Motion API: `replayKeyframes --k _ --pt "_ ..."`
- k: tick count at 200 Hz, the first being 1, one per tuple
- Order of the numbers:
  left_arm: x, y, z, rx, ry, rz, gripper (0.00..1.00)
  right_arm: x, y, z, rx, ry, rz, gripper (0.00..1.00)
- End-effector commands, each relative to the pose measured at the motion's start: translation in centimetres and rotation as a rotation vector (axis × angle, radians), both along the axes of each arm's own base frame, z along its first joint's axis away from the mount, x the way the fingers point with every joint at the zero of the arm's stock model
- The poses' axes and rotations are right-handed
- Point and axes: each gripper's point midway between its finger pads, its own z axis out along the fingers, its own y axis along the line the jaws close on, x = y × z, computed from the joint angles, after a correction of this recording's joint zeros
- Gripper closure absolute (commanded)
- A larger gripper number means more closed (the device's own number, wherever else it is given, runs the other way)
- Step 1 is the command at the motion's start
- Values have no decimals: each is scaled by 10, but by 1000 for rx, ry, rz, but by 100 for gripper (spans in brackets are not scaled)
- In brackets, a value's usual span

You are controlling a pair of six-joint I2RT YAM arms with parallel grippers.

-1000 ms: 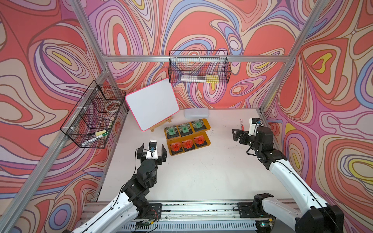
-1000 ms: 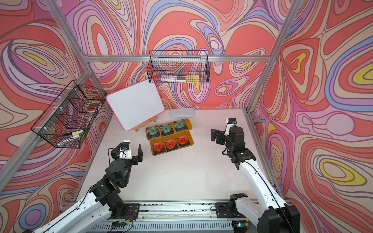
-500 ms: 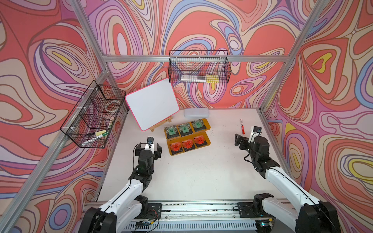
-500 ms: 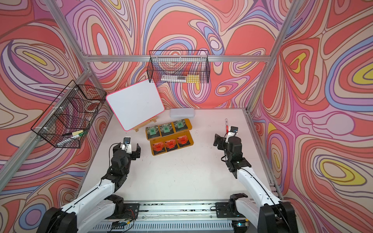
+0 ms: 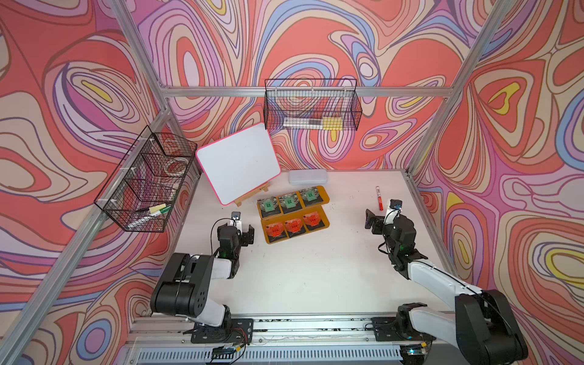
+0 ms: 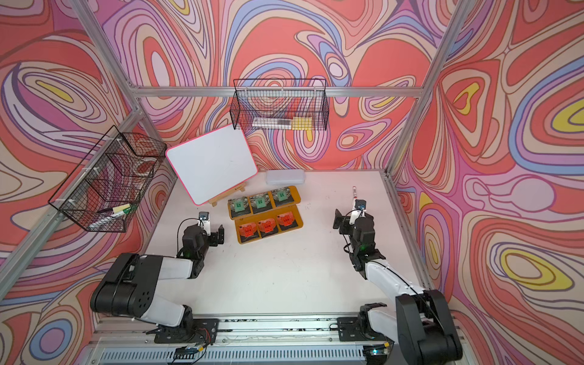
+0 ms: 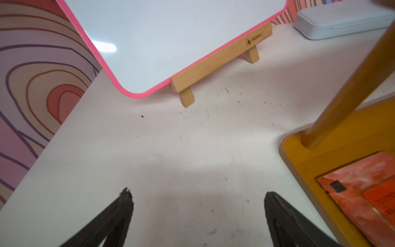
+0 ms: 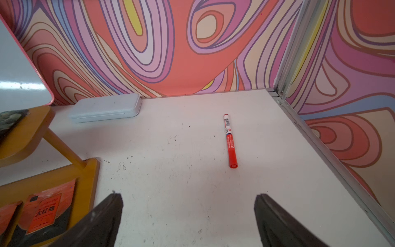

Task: Place the tea bags on the shelf by color
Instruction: Reset both arms

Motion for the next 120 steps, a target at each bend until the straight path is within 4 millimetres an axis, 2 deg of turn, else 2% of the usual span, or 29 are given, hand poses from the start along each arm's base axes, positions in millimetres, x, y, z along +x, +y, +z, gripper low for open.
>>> replayKeyframes --k 1,82,120 --pt "17 2 20 -75 -61 -15 1 7 -1 3 -40 -48 2 2" --pt "16 7 20 -95 -64 1 1 30 -10 -25 -113 -57 -50 2" --pt "16 7 20 -95 -60 1 1 41 -17 -45 -138 -54 -91 2"
